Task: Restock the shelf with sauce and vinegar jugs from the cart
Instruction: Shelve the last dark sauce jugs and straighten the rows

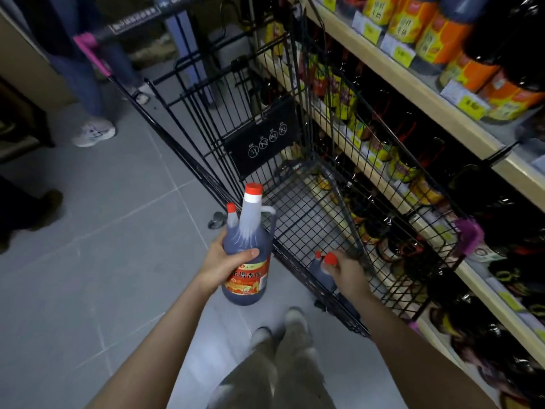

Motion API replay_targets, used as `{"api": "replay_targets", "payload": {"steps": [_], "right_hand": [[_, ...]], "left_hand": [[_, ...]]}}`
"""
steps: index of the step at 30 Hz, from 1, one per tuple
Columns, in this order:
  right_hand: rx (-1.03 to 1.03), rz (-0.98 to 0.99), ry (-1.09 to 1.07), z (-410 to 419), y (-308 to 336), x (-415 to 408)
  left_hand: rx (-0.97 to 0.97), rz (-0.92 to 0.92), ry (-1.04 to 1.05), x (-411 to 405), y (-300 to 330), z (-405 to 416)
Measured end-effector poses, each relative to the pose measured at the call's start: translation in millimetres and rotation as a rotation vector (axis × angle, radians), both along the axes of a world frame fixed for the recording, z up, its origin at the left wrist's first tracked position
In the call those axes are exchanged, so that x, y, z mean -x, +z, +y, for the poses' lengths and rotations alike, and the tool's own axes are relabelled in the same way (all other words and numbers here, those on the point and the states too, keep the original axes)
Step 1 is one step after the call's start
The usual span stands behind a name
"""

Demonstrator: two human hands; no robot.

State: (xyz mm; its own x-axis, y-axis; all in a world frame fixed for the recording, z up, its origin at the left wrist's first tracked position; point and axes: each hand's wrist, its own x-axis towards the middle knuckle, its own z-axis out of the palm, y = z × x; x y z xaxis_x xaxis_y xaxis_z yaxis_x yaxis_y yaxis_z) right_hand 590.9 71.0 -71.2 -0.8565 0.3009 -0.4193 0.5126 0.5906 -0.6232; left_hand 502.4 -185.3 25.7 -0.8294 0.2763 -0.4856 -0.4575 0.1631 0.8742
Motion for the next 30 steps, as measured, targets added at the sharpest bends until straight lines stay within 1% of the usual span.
{"api": "replay_targets", "payload": {"steps": [3, 6, 9, 14, 17, 19, 22, 25, 28, 30], "right_hand": [[-0.038, 0.059, 0.002, 8.3, 12.5, -5.2], [-0.023, 0.159, -0.032, 21.3, 37.0, -9.0], [-0.019, 0.293, -0.049, 27.7, 73.4, -12.6], [0.014, 0.521, -0.162, 24.7, 146.6, -28.5], [0.069, 0.673, -0.296, 17.0, 192.8, -38.7], [0.124, 0.786, -0.439, 5.6, 219.4, -52.5], [0.263, 0.941, -0.668, -8.9, 246.1, -82.1], [0.316, 0.965, -0.867, -15.8, 255.3, -123.2], [0.308, 0.966, -1.038, -19.2, 253.6, -172.2], [0.284, 0.942, -1.113, -22.3, 253.9, -208.7]], "left_hand": [[0.002, 0.01, 0.015, -1.1, 5.8, 2.4], [-0.001, 0.017, -0.001, -0.5, 17.6, 6.2], [-0.038, 0.039, -0.031, 0.5, 35.8, 12.4], [-0.117, 0.102, -0.123, 4.0, 70.1, 24.6], [-0.173, 0.129, -0.223, 4.1, 91.7, 34.5], [-0.196, 0.146, -0.298, -1.0, 103.4, 42.7], [-0.212, 0.168, -0.406, -10.4, 114.5, 58.6], [-0.219, 0.178, -0.549, -33.2, 118.7, 79.2], [-0.223, 0.149, -0.667, -65.0, 115.4, 97.4], [-0.211, 0.137, -0.771, -90.5, 116.6, 109.1]]}}
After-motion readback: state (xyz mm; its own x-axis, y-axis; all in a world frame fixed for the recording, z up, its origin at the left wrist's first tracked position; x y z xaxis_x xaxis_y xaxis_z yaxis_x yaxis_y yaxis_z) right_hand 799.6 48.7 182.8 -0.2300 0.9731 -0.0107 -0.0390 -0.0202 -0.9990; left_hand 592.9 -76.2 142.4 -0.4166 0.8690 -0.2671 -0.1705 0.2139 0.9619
